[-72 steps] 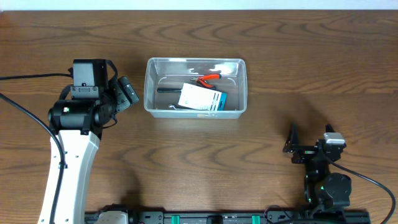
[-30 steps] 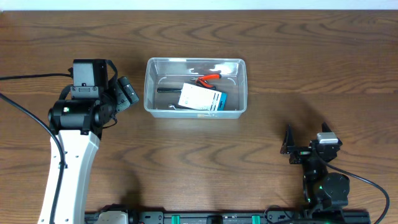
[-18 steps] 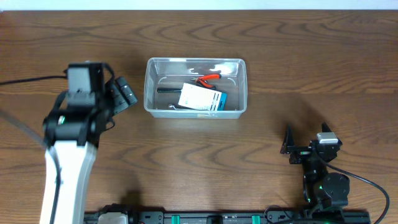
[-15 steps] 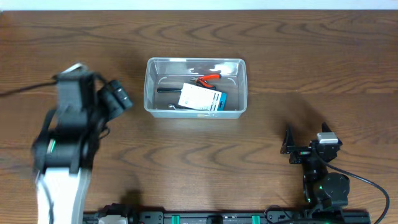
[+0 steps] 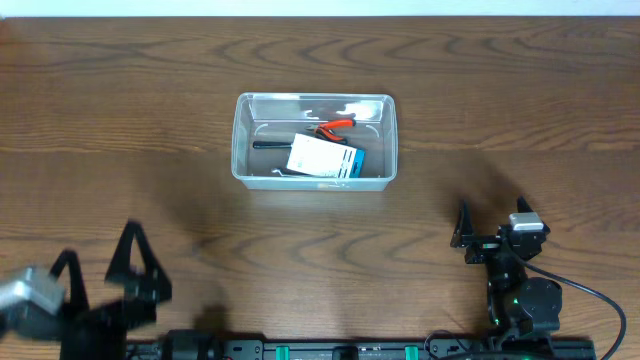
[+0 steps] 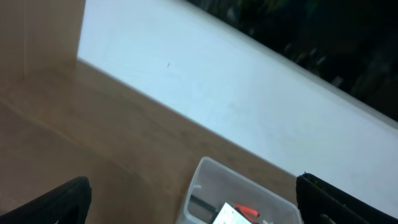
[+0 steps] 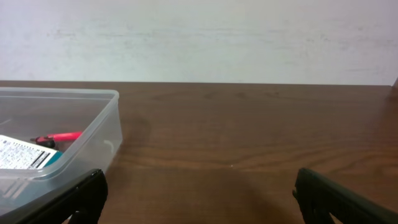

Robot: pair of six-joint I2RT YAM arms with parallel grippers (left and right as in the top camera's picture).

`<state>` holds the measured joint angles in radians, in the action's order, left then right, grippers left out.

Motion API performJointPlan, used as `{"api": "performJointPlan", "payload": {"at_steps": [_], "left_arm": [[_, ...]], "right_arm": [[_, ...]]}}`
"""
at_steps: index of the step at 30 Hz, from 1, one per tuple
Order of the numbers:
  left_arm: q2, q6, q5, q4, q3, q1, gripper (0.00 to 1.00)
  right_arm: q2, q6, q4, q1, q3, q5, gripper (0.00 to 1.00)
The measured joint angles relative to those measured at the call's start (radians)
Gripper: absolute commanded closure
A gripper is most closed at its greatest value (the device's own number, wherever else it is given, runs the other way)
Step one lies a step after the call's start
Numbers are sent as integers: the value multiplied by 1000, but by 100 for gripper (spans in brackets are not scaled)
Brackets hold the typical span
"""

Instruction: Pack container

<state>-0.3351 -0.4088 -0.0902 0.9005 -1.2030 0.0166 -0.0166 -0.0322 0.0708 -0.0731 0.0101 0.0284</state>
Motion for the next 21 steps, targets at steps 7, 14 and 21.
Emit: {"api": "performJointPlan", "payload": {"at_steps": [7, 14, 21], "left_arm": [[127, 78, 0, -10, 109, 0, 2], [192, 114, -1, -193, 413, 0, 2], [215, 132, 0, -462, 722, 0, 2]], "right_arm": [[0, 0, -1, 0, 0, 0, 1], [0, 0, -1, 0, 0, -3, 1], [0, 0, -1, 0, 0, -3, 1]]}}
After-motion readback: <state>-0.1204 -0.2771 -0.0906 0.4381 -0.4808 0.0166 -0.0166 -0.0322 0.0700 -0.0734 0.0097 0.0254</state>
